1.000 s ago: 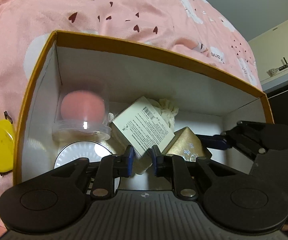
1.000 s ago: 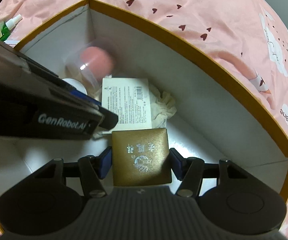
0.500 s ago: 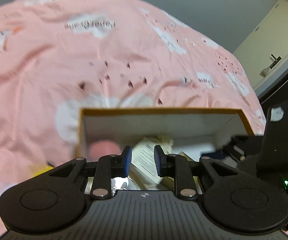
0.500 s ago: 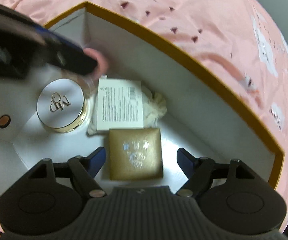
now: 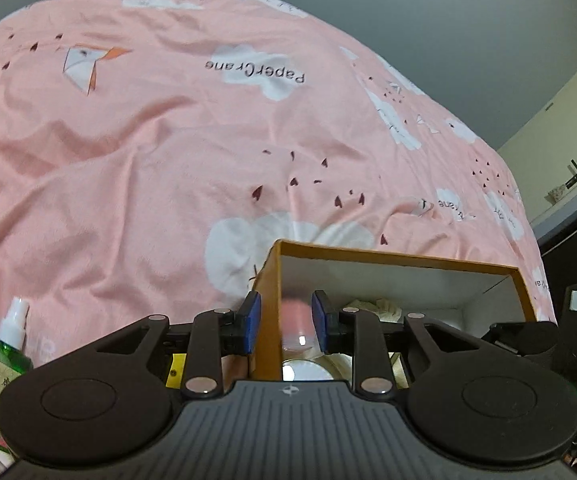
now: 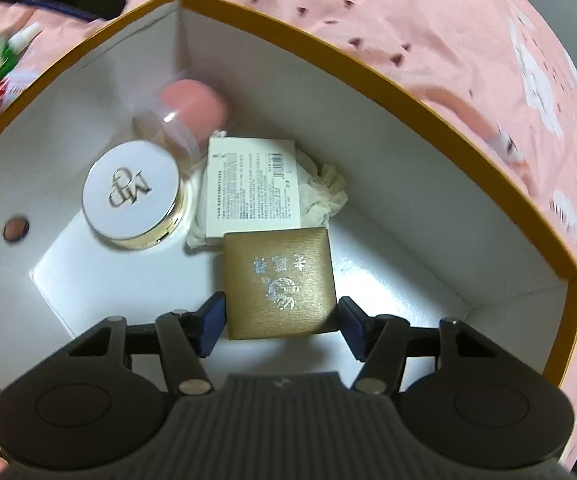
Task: Organize rigid objects
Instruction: 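Move both grippers back toward the items left on the bed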
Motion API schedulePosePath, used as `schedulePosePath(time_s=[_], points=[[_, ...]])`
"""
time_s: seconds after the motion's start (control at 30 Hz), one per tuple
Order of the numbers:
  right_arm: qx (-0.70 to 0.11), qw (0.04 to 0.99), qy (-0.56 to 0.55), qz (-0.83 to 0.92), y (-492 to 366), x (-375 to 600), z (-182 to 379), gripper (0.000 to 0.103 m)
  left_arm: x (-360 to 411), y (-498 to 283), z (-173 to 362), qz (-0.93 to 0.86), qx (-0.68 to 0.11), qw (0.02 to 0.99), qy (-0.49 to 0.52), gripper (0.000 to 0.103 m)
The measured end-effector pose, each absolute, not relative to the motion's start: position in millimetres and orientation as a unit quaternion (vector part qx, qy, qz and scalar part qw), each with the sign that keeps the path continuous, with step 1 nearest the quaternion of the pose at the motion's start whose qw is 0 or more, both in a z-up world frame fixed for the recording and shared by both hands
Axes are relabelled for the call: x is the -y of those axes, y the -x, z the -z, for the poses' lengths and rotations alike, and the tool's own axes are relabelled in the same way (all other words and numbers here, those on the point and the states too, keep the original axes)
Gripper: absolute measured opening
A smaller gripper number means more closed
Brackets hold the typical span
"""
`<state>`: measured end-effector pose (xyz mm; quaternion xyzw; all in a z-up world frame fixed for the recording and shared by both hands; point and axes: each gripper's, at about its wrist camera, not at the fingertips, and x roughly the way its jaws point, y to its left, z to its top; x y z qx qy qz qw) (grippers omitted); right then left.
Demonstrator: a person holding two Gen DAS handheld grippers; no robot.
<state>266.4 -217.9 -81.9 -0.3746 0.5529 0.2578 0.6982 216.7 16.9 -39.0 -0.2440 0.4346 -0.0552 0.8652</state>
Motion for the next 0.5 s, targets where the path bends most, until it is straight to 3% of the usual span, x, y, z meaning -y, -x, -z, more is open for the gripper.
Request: schedulePosePath(time_s=[0.27, 0.5], points=[[-0.534, 0.662, 0.446, -0.278, -267.8, 213.4, 82.8, 0.059, -13.7, -217.1, 50.0, 0.06, -0.449, 0.857, 0.246, 0.031], [-0.609, 0.678, 0.308, -0.273, -286.2, 225.7, 79.6, 0.059, -14.8, -218.1, 54.5, 0.059, -0.458, 0.85, 0.253, 0.031]])
